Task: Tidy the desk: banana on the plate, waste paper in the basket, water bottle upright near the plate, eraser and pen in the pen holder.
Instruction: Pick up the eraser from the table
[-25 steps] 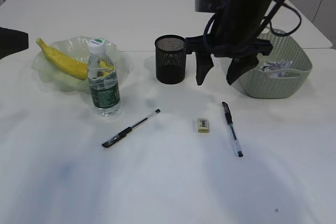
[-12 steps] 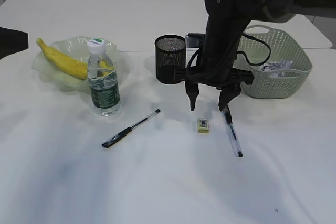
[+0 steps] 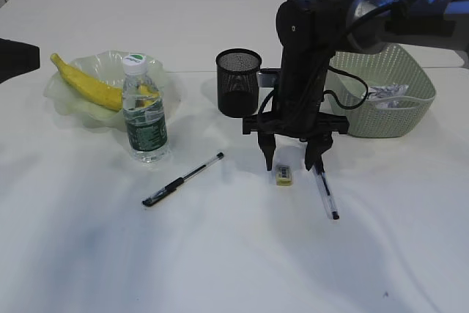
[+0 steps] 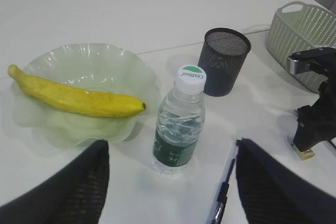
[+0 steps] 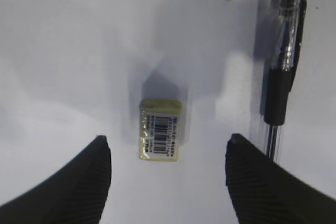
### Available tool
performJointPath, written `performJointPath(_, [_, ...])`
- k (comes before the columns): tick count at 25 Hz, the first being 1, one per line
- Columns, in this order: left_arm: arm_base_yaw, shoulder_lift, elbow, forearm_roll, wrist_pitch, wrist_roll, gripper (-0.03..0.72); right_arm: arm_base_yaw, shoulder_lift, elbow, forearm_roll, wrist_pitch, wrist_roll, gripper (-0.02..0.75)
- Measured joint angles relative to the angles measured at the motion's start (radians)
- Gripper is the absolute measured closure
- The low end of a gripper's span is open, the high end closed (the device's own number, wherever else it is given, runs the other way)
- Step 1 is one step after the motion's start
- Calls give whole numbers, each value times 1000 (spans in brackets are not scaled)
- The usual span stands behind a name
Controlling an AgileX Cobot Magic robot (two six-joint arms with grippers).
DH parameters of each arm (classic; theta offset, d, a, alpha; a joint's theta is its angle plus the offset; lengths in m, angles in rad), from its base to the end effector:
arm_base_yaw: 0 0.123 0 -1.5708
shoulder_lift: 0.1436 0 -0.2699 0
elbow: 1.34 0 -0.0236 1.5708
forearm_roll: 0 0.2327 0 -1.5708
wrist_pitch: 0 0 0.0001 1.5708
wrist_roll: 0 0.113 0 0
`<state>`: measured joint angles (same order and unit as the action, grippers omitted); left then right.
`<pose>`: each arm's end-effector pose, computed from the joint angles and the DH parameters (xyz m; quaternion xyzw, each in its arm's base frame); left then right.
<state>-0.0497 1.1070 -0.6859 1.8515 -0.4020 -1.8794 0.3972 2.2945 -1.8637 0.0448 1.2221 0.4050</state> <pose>0.2345 -0.0541 0.2796 0.1203 0.8292 -0.1765 0.5166 0.3978 0.1720 0.1285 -0.0115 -0.9997 -0.0204 0.0059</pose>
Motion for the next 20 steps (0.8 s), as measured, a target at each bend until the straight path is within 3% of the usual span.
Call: performJointPath(20, [0,0,0,0,-2,0,167,-1,82,-70,5,-2,2,233])
